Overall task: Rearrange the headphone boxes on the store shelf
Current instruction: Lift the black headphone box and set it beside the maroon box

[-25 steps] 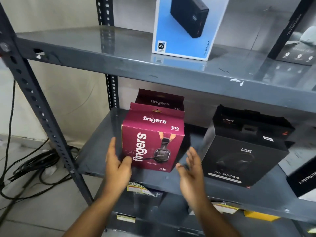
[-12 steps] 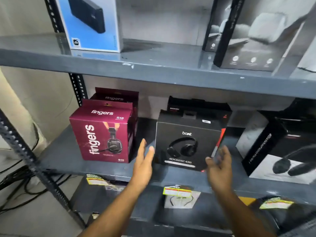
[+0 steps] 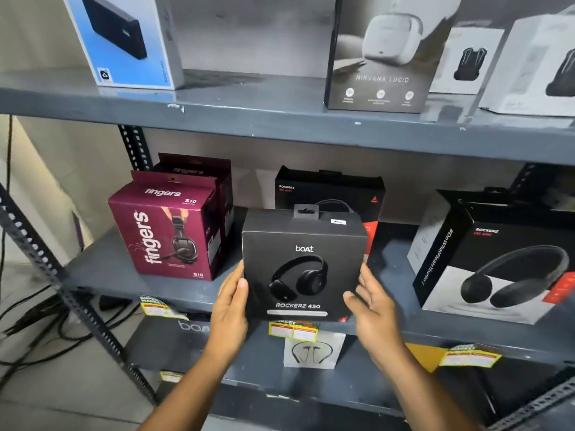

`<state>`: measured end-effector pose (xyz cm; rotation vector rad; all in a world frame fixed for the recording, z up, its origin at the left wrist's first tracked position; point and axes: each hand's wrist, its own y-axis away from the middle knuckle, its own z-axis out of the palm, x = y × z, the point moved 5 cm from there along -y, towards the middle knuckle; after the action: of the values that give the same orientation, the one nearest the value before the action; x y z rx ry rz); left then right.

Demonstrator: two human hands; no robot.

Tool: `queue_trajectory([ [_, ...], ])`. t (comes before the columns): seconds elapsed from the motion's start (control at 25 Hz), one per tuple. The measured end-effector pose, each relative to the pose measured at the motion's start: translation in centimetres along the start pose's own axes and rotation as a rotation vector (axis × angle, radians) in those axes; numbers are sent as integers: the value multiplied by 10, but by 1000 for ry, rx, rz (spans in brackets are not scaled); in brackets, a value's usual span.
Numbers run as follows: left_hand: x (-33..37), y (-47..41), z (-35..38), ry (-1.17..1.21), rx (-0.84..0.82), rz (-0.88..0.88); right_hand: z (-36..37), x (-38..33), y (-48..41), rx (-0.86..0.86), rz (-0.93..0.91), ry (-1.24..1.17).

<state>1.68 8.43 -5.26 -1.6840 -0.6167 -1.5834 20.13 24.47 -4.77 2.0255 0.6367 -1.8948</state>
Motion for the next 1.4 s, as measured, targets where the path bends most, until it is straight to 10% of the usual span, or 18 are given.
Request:
queue_trajectory([
  [1.4, -5, 1, -116, 235, 222, 39, 163, -4, -45, -241, 27, -173],
])
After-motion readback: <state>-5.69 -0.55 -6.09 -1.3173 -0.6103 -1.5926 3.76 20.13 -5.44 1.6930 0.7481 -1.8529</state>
